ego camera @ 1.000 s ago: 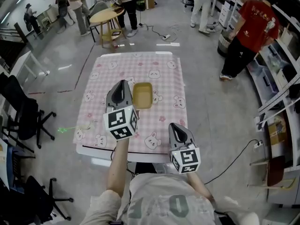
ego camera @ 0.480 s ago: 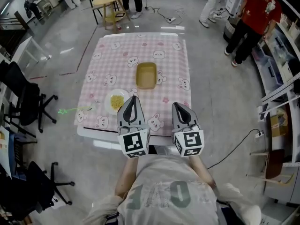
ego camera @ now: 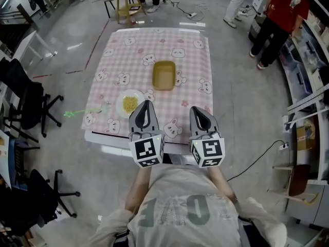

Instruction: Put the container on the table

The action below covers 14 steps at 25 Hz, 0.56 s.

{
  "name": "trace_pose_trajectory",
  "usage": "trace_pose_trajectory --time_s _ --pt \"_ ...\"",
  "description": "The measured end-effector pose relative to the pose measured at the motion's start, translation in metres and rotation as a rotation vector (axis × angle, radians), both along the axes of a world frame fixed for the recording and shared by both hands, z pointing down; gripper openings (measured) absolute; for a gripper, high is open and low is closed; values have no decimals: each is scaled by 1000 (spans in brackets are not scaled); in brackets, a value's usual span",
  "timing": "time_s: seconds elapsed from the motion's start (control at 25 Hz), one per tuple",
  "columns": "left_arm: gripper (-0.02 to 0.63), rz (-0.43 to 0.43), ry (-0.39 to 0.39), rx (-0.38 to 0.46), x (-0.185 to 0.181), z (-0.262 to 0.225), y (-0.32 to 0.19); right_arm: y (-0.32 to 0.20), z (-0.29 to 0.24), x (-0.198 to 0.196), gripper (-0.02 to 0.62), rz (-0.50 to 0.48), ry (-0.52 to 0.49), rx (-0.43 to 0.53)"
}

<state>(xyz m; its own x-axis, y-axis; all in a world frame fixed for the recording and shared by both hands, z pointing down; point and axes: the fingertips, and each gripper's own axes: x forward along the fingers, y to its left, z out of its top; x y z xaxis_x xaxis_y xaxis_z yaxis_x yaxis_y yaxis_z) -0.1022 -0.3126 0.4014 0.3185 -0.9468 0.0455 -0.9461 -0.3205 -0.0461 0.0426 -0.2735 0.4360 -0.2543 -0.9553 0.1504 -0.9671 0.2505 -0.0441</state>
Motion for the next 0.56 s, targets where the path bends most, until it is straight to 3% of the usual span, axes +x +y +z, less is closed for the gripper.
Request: trace_pose_trajectory --time_s 0.56 --pt "28 22 15 -23 0 12 -3 -7 8 -11 29 -15 -8 -17"
